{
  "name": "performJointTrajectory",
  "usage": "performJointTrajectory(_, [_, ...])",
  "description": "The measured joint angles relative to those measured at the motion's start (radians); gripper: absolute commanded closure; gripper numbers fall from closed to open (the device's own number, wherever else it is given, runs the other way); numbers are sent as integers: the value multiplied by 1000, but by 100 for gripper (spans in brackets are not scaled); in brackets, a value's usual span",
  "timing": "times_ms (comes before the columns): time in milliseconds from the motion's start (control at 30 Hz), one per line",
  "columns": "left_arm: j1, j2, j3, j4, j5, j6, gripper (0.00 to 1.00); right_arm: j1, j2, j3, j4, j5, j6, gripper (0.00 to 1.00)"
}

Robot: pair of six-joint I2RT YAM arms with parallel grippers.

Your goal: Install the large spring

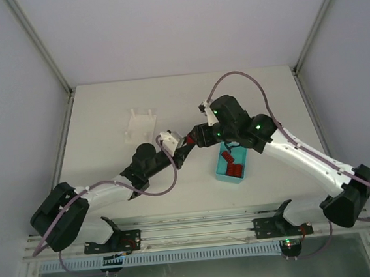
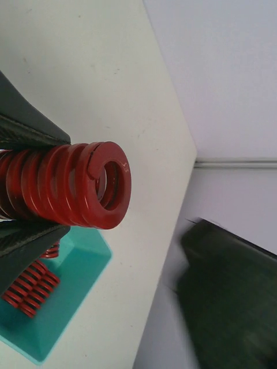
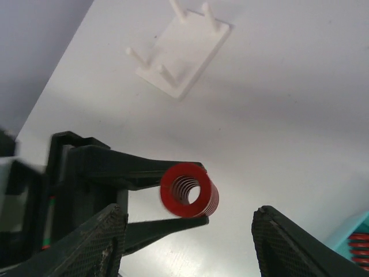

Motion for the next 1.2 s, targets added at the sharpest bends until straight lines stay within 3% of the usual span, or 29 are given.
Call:
performJointTrajectory(233, [0,-34,-69,137,19,0,100,-11,59,-53,70,-83,74,46])
performJointTrajectory(433, [2,-33,-81,173,26,0,100,-16,60,-95,178,-167,108,78])
performJointTrajectory(600, [8,-33,-81,160,21,-10,100,-26,66,-103,195,-174,96,93])
performJointTrajectory(1200, [29,21,52,-72,63,-88,100,0,181,31,34,-51,-230,95])
